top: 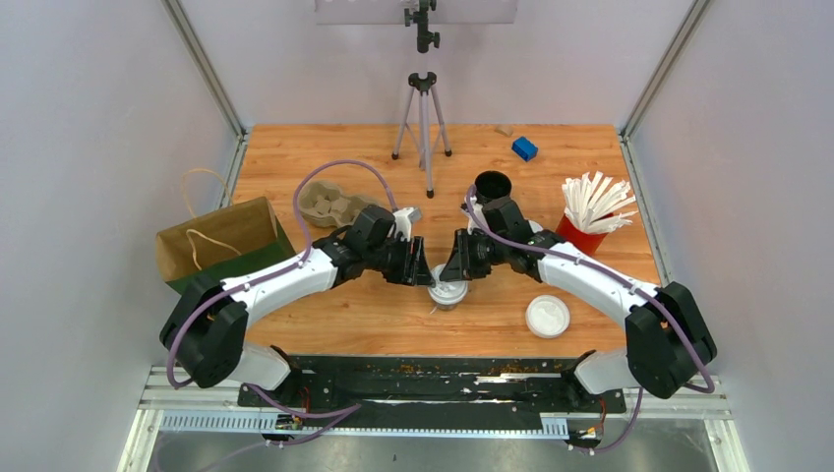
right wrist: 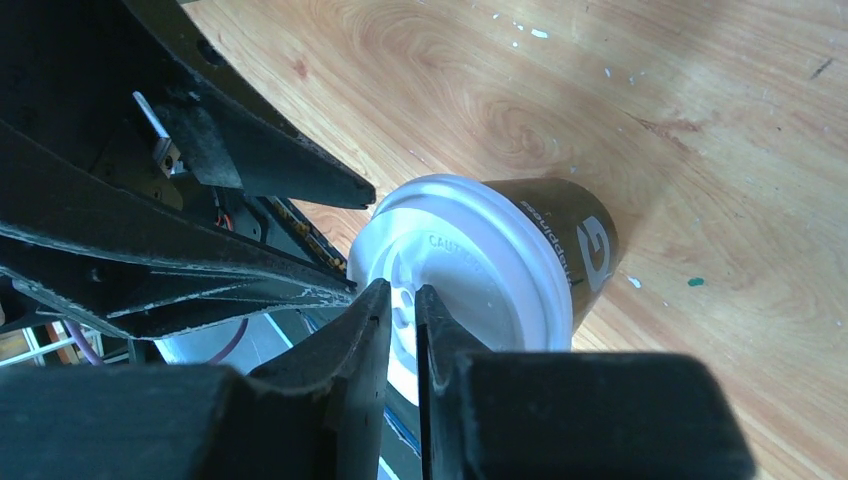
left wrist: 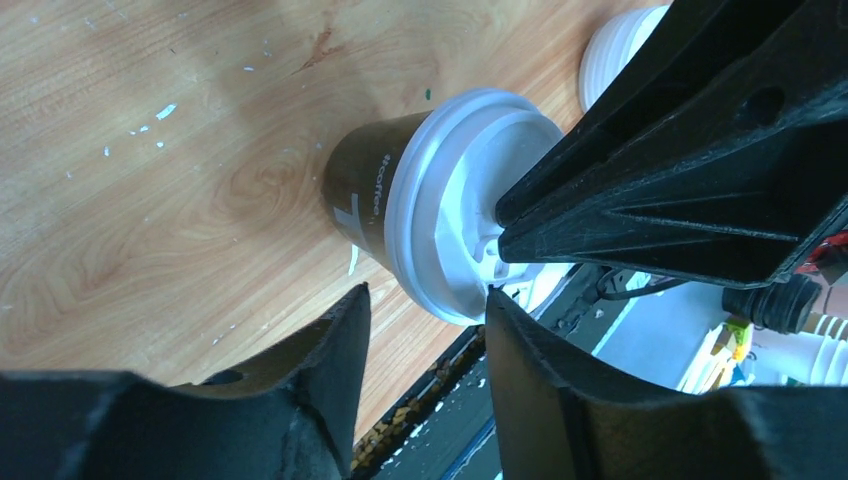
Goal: Pack the takeout coffee
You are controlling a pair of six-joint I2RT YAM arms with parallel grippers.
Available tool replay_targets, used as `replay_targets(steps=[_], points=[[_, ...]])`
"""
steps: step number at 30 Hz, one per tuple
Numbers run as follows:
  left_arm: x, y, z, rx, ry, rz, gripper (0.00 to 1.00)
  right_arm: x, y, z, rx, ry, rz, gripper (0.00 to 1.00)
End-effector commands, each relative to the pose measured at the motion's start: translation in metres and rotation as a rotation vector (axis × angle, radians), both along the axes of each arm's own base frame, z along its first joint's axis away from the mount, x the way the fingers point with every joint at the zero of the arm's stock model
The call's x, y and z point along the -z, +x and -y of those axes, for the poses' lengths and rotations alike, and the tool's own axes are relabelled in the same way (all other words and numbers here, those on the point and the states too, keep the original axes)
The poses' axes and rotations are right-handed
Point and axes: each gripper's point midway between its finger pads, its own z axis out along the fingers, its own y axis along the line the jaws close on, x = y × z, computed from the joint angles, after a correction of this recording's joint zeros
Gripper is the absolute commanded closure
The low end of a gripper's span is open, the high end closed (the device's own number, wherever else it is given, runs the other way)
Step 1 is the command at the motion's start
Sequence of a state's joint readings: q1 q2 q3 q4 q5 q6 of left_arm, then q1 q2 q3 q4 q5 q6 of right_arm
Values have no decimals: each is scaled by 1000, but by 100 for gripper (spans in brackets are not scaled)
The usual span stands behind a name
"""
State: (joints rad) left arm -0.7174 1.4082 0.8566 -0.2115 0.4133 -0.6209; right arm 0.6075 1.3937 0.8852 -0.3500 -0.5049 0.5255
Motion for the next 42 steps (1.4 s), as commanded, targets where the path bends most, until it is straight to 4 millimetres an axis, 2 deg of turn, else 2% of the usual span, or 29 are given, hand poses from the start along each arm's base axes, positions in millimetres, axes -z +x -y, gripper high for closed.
replay_targets(steps=[1, 10, 21, 29, 31, 37, 39, 42], points=[[-23, 3, 8, 30, -98, 62, 44, 1, 3, -6, -28, 31, 45, 84], [-18, 2, 8, -1, -218, 7, 43, 15, -1, 5, -2, 9, 29, 85], [-8, -2, 7, -34, -259, -34, 47, 25, -6, 13, 6, -8, 12, 85], [34, -5, -13, -76, -77, -97, 53, 37, -11, 22, 19, -20, -1, 85], [49, -11, -21, -88, -20, -135, 55, 41, -13, 24, 21, -20, -6, 85], [73, -22, -37, -112, 59, -175, 59, 50, -16, 27, 22, -31, -20, 85], [68, -22, -34, -110, 32, -173, 59, 53, -17, 28, 22, -33, -23, 85], [44, -18, -22, -103, -59, -147, 58, 49, -15, 26, 18, -27, -16, 85]])
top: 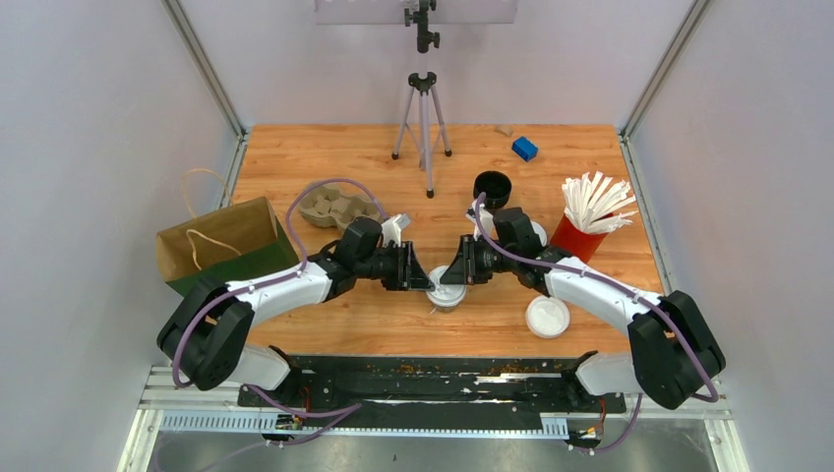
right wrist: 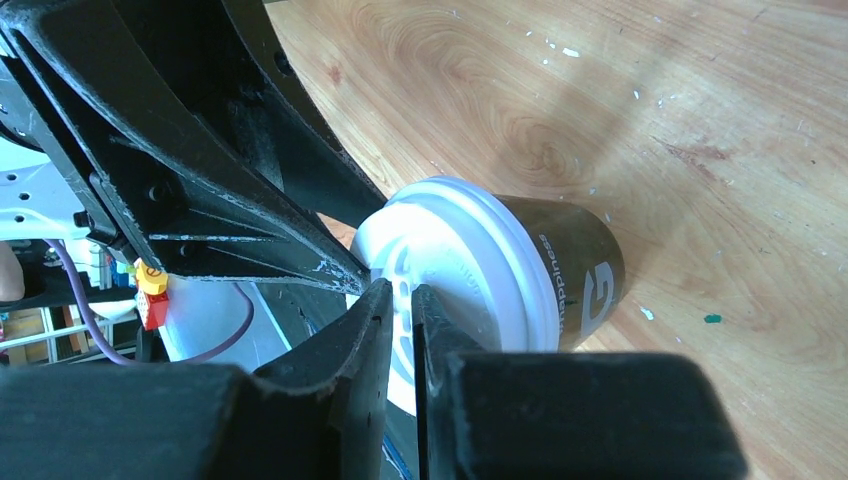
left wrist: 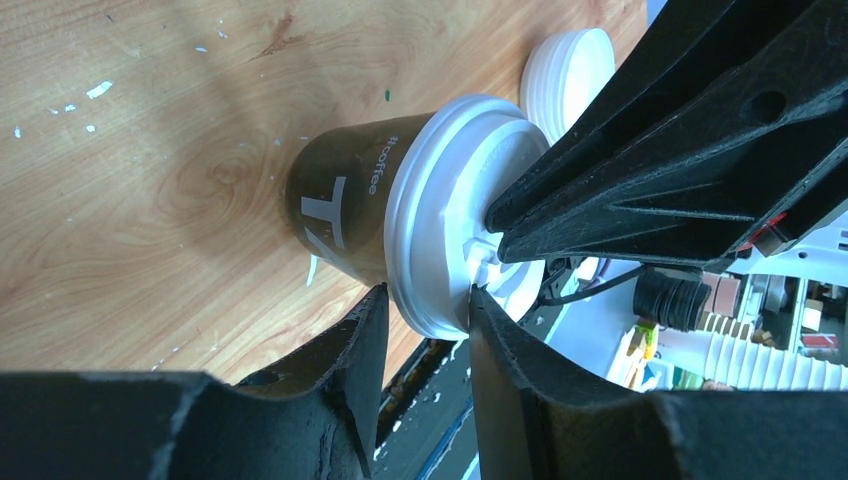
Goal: Pack the takeout coffee
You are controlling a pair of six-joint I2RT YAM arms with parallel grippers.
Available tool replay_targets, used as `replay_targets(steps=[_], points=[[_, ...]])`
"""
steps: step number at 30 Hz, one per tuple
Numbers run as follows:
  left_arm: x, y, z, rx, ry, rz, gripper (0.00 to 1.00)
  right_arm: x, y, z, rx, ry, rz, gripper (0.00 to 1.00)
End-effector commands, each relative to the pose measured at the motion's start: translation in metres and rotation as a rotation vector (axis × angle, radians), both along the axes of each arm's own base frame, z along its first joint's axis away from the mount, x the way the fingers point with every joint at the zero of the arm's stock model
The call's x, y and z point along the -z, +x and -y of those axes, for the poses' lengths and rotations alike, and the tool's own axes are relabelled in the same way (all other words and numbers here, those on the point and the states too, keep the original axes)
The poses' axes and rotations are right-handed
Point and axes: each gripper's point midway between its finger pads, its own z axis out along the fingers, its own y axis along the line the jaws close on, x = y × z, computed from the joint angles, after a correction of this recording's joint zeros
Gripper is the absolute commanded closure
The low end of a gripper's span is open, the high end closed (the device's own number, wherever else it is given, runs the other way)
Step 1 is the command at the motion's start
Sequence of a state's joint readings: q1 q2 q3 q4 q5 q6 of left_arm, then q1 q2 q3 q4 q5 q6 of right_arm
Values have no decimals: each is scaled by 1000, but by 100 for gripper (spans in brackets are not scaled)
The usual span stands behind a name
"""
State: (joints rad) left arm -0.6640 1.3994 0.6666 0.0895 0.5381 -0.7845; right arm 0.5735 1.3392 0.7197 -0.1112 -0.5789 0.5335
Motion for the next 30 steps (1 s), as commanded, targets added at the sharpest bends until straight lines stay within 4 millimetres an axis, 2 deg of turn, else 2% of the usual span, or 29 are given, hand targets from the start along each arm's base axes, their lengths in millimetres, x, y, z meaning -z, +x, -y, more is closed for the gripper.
replay_targets(steps=[1, 4, 7, 15, 18, 24, 30], points=[[22, -10, -18, -39, 76, -51, 58, 39, -11, 22, 30, -137, -79, 85], [-2, -9, -6, -50, -34, -47, 57, 27, -3, 18, 6, -123, -44, 83], [-14, -11, 2, -66, -105, -58, 57, 15, 7, 12, -25, -114, 0, 80], [-24, -15, 13, -78, -148, -62, 57, 6, 27, 6, -87, -137, 46, 77], [-31, -13, 11, -103, -154, -46, 57, -1, 28, 3, -108, -133, 51, 75], [-41, -6, 3, -130, -119, 20, 50, -21, 28, 0, -125, -103, 66, 74], [-43, 16, -11, -117, -60, 103, 45, -27, 26, 0, -134, -104, 64, 75]])
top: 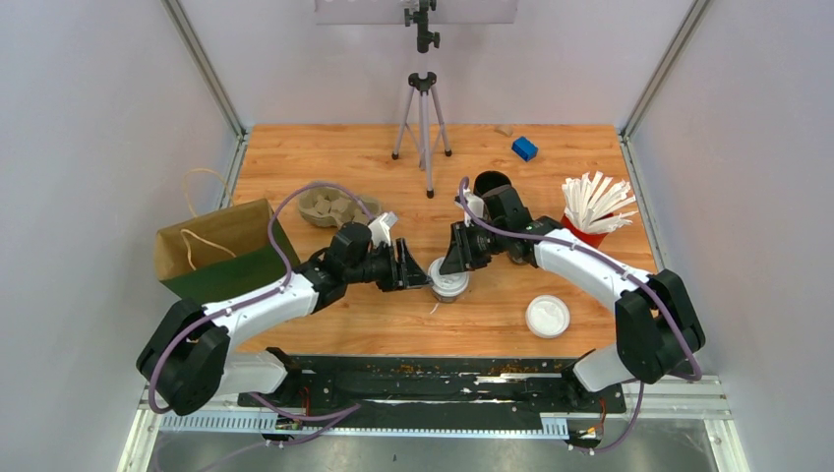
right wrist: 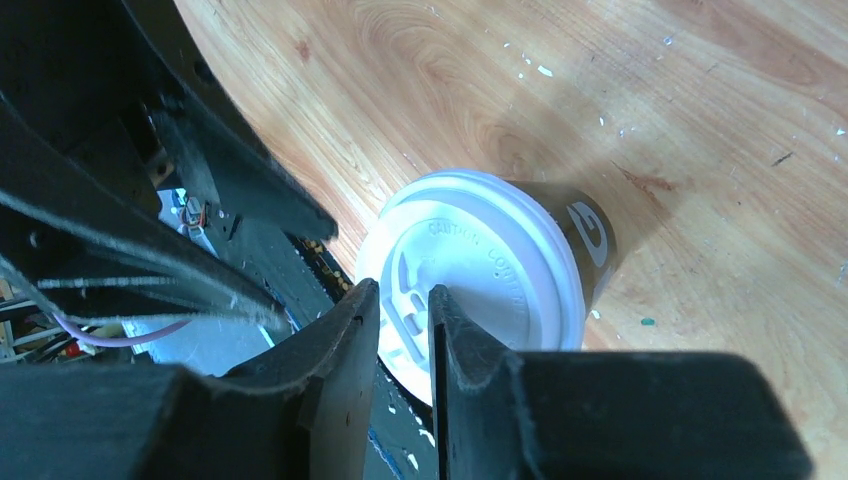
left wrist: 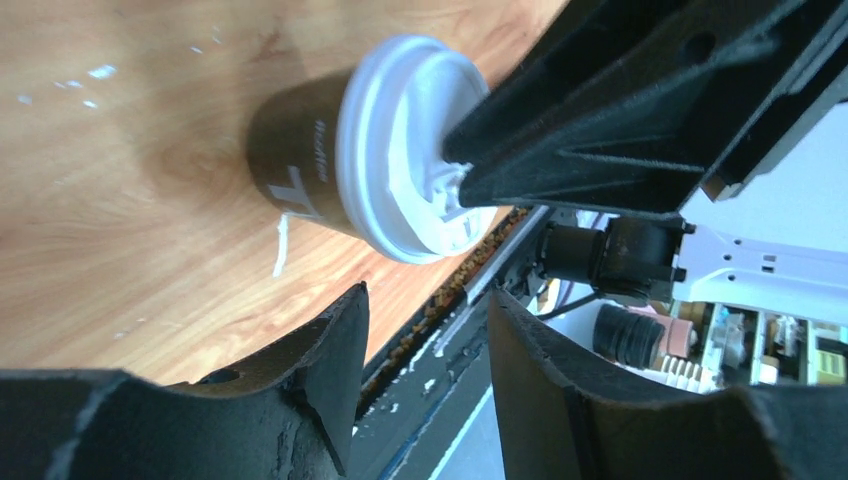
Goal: Pack the takeout coffee
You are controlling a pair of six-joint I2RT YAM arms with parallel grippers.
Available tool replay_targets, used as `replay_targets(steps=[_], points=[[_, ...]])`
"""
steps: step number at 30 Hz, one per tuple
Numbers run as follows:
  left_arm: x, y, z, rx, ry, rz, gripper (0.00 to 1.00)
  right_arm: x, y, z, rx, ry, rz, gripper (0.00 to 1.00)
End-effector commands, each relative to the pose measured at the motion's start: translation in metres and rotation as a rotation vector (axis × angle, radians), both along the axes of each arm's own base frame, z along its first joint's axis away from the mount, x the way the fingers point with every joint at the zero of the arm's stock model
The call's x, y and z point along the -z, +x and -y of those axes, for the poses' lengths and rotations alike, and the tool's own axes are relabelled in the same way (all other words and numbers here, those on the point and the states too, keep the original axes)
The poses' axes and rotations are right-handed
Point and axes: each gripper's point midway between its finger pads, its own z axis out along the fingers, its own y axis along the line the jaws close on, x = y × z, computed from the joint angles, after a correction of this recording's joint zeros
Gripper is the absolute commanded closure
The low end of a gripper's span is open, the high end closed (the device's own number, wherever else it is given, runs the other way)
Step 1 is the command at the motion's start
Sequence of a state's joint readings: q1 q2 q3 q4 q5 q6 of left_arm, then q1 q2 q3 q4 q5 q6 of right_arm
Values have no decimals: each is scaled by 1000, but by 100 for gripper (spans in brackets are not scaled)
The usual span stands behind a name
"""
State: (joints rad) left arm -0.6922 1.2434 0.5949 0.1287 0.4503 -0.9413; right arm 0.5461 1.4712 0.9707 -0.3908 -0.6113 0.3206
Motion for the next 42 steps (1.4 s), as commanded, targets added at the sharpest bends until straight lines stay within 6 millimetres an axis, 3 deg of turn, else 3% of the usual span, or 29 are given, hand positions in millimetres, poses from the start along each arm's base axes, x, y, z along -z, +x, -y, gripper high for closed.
replay_targets(steps=[1, 9, 19, 27, 34, 37, 42], points=[[-15, 27, -10, 6, 35, 120, 44, -20, 5, -1, -19, 14, 42, 75], [-20, 44, -2, 120, 95, 187, 41, -34, 3, 3, 37, 24, 34, 75], [-7, 51, 11, 178, 65, 205, 41, -21, 2, 11, 78, -18, 29, 76], [4, 51, 16, 190, 40, 186, 44, 1, 4, 19, 92, -48, 6, 79], [34, 41, 3, 173, 133, 87, 58, 18, 0, 24, 94, -71, -19, 80], [36, 34, 1, 170, 157, 75, 62, 24, 0, 28, 100, -78, -20, 80], [56, 18, -5, 174, 252, 15, 66, 29, 5, 34, 110, -83, -21, 80]])
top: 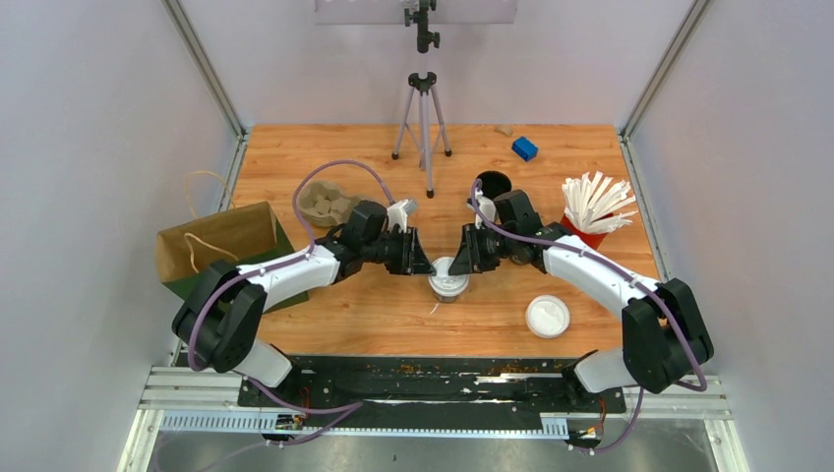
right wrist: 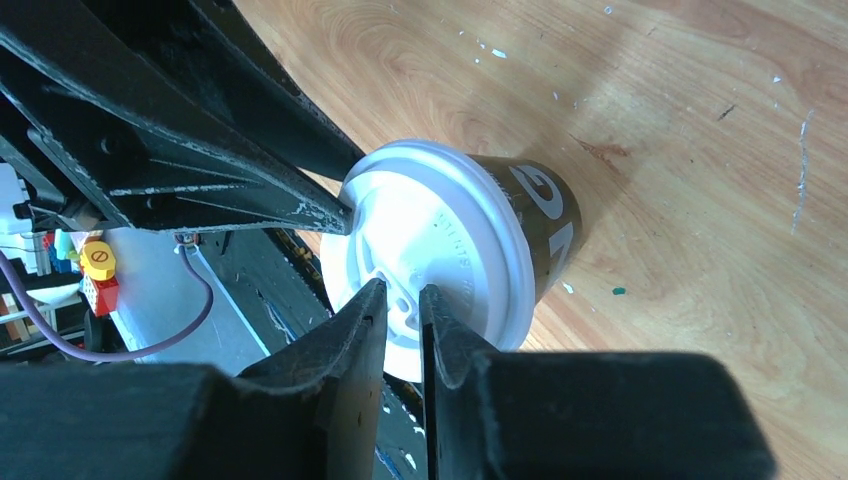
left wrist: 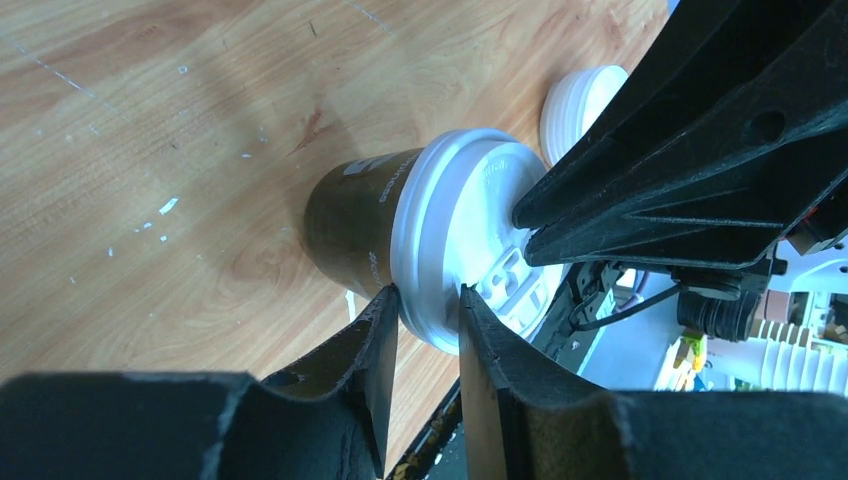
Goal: Pack the takeout coffee
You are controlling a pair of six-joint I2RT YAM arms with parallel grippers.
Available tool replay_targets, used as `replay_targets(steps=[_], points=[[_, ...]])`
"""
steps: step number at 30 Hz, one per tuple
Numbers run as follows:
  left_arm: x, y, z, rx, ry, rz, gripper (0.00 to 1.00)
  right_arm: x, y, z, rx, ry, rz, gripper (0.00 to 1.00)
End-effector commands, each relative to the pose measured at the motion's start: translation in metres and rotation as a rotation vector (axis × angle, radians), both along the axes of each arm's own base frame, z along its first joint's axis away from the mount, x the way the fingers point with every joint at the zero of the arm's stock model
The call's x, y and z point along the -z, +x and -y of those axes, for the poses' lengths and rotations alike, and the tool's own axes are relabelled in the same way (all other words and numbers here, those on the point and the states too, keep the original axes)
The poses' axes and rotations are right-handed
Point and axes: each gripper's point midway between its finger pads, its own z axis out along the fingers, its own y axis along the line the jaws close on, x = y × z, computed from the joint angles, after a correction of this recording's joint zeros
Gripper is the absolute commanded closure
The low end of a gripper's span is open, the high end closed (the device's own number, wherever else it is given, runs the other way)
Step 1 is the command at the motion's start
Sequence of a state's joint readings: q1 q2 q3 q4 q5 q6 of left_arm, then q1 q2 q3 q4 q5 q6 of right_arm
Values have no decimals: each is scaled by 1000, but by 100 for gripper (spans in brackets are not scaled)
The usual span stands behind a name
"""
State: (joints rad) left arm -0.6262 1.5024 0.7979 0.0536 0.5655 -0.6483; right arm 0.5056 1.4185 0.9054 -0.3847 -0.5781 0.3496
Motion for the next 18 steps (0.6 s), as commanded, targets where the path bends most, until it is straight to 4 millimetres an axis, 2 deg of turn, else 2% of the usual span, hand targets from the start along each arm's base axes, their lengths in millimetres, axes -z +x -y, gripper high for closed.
replay_targets(steps=[1, 4, 7, 18], points=[[37, -25, -17, -14, 159, -83, 66, 22, 5, 15, 30, -63, -8, 80], [48, -37, -19, -25, 181, -122, 66, 24, 7, 16, 25, -63, -8, 80], [49, -48, -14, -30, 175, -134, 66, 23, 8, 15, 9, -55, -2, 80], [25, -57, -3, -91, 89, -110, 65, 20, 4, 7, -67, -21, -5, 78]])
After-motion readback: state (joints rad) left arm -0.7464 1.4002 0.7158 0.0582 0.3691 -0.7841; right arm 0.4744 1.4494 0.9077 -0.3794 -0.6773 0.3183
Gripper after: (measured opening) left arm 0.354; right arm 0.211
